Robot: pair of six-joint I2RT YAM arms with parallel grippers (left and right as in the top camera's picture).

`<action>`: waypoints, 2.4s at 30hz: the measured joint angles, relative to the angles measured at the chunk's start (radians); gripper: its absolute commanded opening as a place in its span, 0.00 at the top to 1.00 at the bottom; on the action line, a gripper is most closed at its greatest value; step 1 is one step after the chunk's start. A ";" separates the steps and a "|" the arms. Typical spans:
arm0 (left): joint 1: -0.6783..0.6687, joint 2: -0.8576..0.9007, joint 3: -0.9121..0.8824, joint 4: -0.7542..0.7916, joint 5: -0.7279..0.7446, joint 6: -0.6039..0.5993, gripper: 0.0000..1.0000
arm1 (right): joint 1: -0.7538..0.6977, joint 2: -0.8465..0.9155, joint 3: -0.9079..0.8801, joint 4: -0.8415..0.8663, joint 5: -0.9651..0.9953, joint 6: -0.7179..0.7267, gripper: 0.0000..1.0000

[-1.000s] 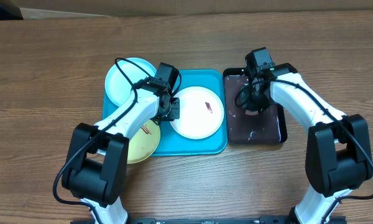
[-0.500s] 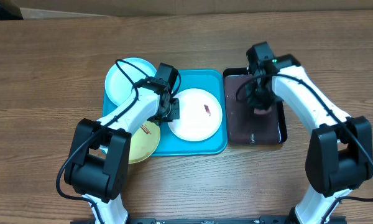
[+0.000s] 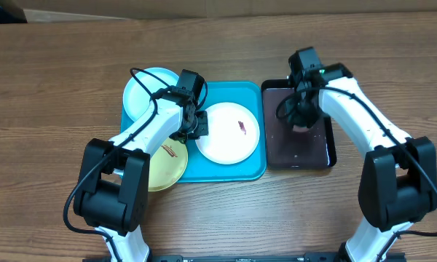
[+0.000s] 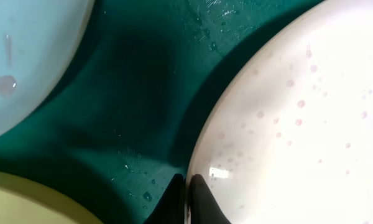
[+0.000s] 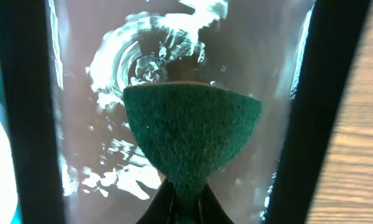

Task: Clean dirty plates on tray and stack at the side
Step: 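Grasp the green sponge with the right gripper and lift it, then scrub the white plate with the held sponge using the right gripper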

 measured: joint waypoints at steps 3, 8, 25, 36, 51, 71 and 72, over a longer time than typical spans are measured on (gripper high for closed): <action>0.000 0.000 0.000 0.004 0.001 0.000 0.96 | 0.000 -0.001 -0.119 0.120 -0.003 0.000 0.96; 0.000 0.000 0.000 0.005 0.005 0.000 0.96 | 0.000 -0.001 -0.109 0.036 -0.005 0.000 0.96; 0.000 0.000 0.001 0.006 0.008 0.000 0.96 | 0.000 -0.010 0.079 -0.148 -0.076 0.035 0.96; 0.000 0.000 0.001 0.008 0.008 0.000 0.96 | 0.000 -0.010 0.005 -0.053 -0.106 0.050 0.96; 0.000 0.000 0.001 0.017 0.042 0.000 0.96 | 0.127 -0.037 0.267 -0.131 -0.248 0.051 0.96; 0.000 0.000 0.001 0.016 0.053 0.000 0.96 | 0.380 -0.035 0.010 0.155 0.123 0.079 0.96; 0.000 0.000 0.001 0.016 0.053 0.000 0.96 | 0.380 -0.035 -0.008 0.180 0.130 0.080 0.96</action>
